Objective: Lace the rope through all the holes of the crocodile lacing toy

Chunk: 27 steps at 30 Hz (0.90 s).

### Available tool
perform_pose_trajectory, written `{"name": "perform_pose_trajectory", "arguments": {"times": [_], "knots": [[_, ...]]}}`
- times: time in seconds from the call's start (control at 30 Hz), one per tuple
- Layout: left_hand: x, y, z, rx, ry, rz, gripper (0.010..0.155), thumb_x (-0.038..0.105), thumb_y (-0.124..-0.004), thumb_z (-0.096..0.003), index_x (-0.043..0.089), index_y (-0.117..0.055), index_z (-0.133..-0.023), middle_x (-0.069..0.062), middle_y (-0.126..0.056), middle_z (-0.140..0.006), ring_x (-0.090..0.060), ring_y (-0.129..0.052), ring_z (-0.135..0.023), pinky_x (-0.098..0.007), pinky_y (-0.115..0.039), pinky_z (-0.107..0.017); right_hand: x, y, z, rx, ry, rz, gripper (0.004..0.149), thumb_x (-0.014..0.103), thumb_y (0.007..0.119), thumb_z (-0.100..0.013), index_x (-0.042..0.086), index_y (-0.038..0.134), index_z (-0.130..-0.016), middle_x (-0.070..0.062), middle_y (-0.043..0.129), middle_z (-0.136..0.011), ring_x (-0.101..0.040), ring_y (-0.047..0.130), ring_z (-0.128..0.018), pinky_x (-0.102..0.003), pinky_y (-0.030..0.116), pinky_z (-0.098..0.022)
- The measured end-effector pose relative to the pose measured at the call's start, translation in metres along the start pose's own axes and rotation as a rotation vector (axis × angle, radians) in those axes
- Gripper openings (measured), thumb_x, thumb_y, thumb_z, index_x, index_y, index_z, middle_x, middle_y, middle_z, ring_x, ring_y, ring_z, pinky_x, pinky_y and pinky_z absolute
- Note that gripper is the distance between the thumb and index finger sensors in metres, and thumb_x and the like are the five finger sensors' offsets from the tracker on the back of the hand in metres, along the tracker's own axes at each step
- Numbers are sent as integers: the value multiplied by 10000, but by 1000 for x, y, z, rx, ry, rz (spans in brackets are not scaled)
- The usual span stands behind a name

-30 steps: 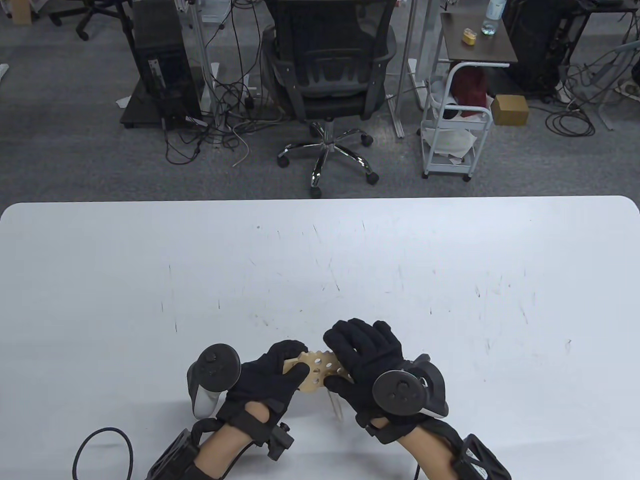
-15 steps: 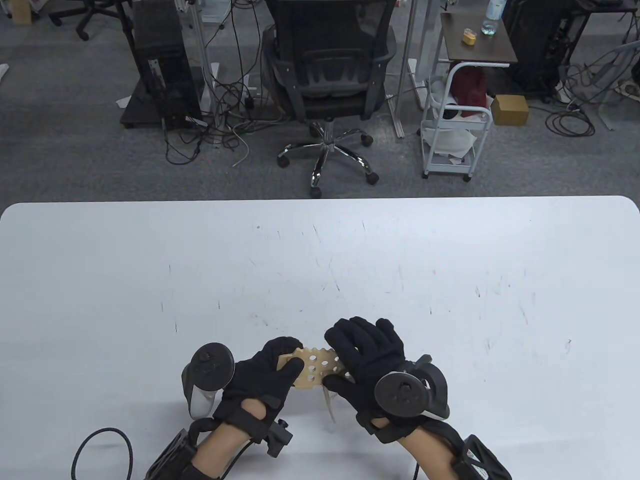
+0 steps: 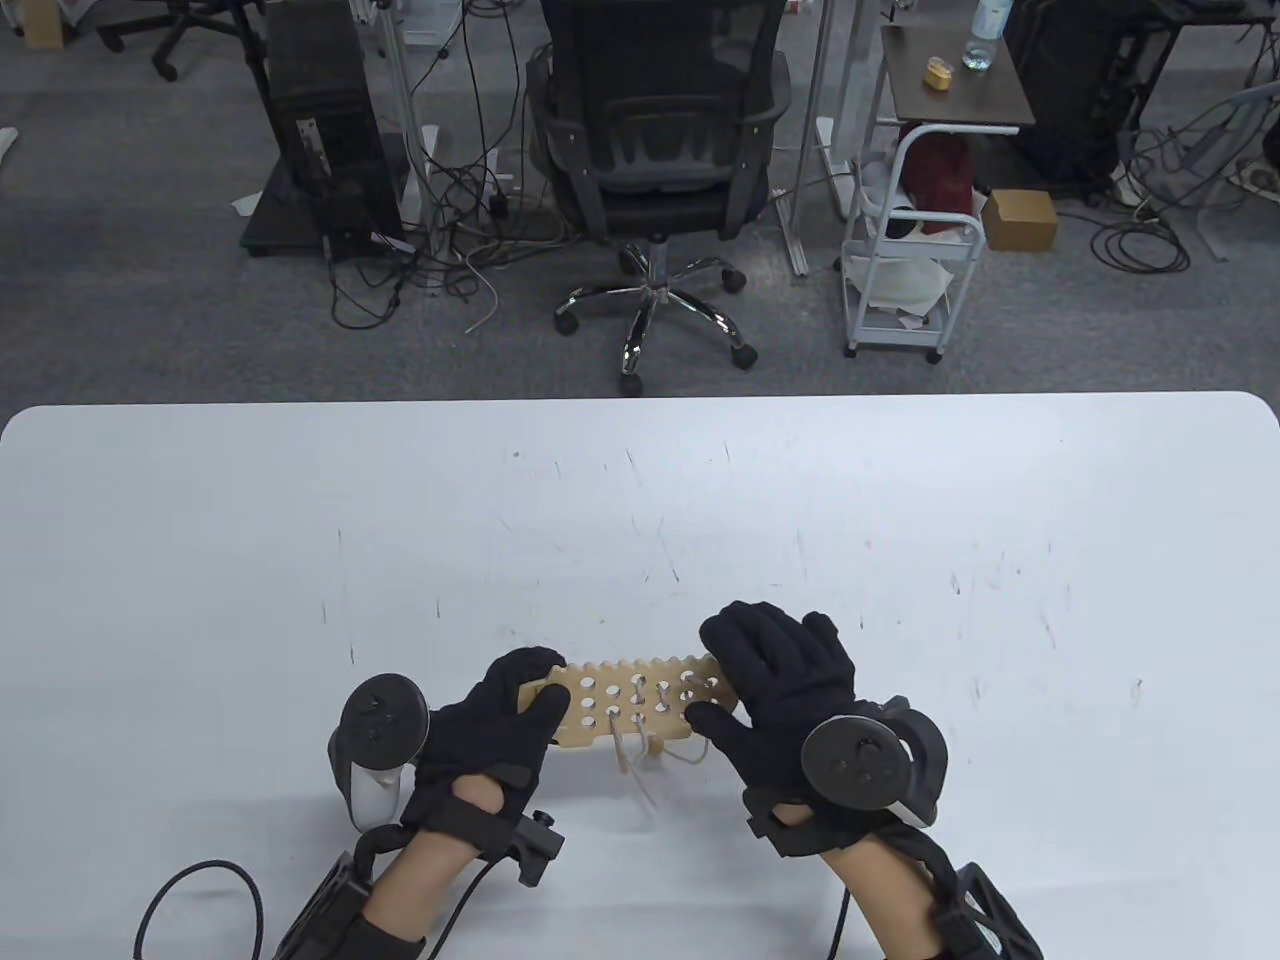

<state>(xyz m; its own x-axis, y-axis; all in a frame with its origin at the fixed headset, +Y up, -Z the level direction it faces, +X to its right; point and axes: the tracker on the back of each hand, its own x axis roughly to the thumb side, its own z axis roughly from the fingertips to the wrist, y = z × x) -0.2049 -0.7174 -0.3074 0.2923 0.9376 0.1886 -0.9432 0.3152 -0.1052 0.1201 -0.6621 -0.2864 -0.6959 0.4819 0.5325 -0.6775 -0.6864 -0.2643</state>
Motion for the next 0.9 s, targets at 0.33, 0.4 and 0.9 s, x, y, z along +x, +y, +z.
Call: {"name": "perform_pose_trajectory", "arguments": {"times": [0.33,0.4,0.9], "knots": [[-3,18,-3,59,5,58,539,478,-792,-413,261,-705,-898,42,-919,-749,-174,-1039,-487,-441,-822,-529,-27,-10,-2,-70,136,-39,646,361,881,-447,146,655,-1012,-154,622,-1080,-450,563,-962,-702,310,-691],[-2,20,-4,55,-2,70,538,480,-790,-415,263,-703,-899,44,-918,-749,-171,-1039,-487,-440,-823,-528,-35,-10,-2,-77,187,-27,639,364,867,-452,139,654,-1012,-168,626,-1076,-461,576,-952,-699,334,-687],[5,14,-2,-32,-47,185,537,487,-778,-423,270,-692,-907,51,-911,-757,-161,-1036,-496,-433,-823,-535,-51,7,1,24,298,-196,609,386,899,-435,144,736,-969,-185,706,-1043,-470,660,-913,-689,405,-671]]}}
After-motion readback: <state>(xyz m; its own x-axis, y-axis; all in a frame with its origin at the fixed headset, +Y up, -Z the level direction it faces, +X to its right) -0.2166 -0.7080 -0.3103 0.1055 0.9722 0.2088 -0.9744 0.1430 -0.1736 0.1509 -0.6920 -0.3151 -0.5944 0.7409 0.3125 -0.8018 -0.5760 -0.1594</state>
